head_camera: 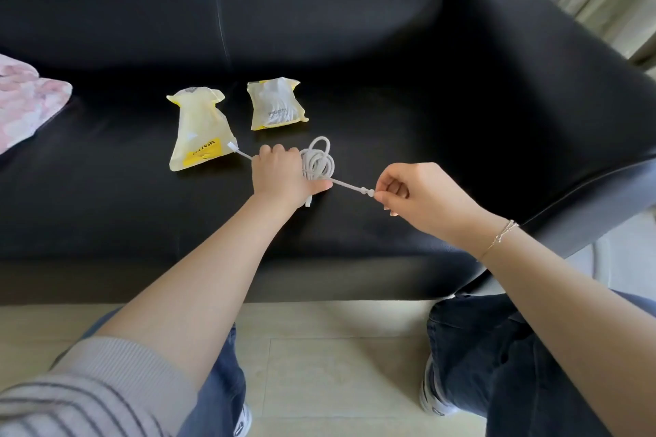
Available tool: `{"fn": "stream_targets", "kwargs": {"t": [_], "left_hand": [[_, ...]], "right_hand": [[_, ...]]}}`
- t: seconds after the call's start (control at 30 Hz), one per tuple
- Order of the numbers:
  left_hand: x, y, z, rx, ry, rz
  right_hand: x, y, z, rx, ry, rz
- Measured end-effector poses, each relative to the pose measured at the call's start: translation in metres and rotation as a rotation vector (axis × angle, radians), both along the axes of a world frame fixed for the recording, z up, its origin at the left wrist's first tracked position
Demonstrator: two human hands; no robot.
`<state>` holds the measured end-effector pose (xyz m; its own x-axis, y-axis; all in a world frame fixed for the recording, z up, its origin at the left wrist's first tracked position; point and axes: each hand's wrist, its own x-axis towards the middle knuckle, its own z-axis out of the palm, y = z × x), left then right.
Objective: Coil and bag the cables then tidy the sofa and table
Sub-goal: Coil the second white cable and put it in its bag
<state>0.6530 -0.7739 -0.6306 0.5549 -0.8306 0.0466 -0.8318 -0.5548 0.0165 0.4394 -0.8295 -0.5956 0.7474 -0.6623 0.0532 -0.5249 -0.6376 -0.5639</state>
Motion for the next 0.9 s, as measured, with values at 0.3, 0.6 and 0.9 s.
{"fn": "stream_targets", "kwargs": {"t": [0.3, 0.6, 0.9], "left_hand": [[0.011, -0.003, -0.002, -0.134, 0.409, 0.033], [0.008, 0.002, -0.006, -0.295, 0.353, -0.038], [0.010, 0.004, 0.002, -0.053, 0.184, -0.086]], "right_hand": [[0.000, -0.005, 0.001, -0.033, -0.022, -0.038], [0.000, -0.004, -0.001, -0.029, -0.001, -0.045], [0.002, -0.006, -0.003, -0.028, 0.017, -0.064]]}}
